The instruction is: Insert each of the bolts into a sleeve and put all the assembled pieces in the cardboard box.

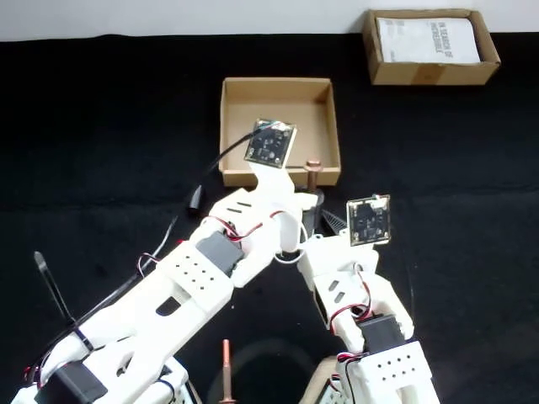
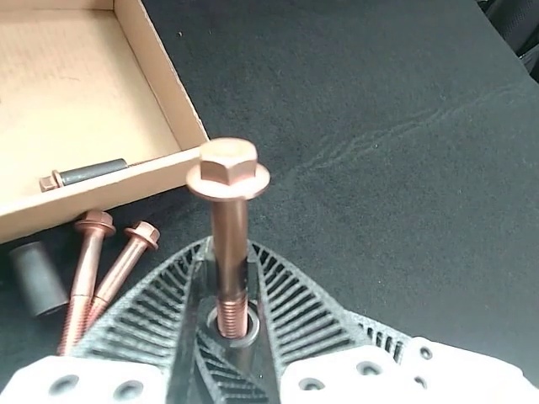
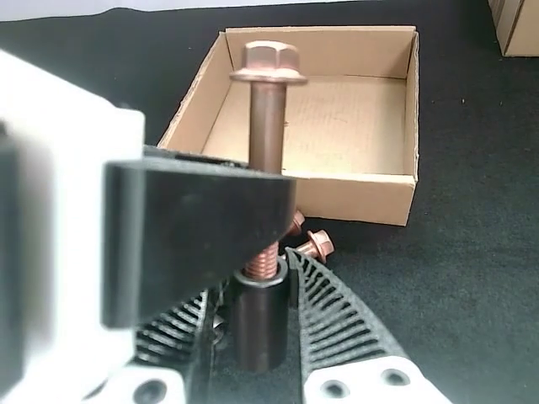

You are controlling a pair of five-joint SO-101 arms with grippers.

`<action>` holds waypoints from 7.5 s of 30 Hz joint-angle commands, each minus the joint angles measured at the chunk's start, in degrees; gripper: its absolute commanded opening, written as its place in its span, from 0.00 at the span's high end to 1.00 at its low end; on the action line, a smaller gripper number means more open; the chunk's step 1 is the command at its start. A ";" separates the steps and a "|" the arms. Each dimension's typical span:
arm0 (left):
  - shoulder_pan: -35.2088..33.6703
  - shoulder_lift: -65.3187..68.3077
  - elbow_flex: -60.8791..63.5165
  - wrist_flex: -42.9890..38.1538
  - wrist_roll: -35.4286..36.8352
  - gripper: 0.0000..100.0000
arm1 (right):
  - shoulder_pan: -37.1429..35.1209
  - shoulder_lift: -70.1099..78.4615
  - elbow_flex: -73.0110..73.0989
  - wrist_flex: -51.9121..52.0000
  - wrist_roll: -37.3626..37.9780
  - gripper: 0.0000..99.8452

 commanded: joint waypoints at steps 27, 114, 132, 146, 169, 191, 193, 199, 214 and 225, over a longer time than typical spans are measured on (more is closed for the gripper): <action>5.67 -11.03 -14.02 38.59 -6.15 0.72 | 0.13 -0.57 -1.01 -1.19 -0.44 0.99; -51.47 -63.43 26.59 37.98 -11.69 0.72 | 3.47 101.58 -89.45 -8.75 58.90 0.99; -53.23 -74.77 40.22 38.07 -13.01 0.72 | -2.95 111.34 -107.30 21.58 43.87 0.83; -53.23 -74.77 49.10 38.07 -12.75 0.72 | -5.58 111.25 -143.16 71.34 15.12 0.83; -56.92 -74.33 49.10 38.07 -12.75 0.72 | -38.02 62.11 -70.29 75.12 -5.80 0.83; -82.68 -74.68 49.10 37.80 -18.02 0.72 | -55.43 53.76 -38.73 53.93 5.98 0.97; -82.59 -74.68 49.10 37.80 -18.02 0.72 | -55.60 53.76 -38.64 51.91 5.98 0.99; -82.68 -74.42 49.10 38.07 -18.02 0.72 | -55.78 53.76 -39.16 47.34 0.26 0.97; -82.86 -74.33 49.10 38.07 -18.02 0.72 | -59.65 65.54 -44.79 39.60 -12.40 0.80; -82.86 -74.33 49.10 38.07 -18.02 0.72 | -58.15 78.81 -54.99 39.78 -15.56 0.80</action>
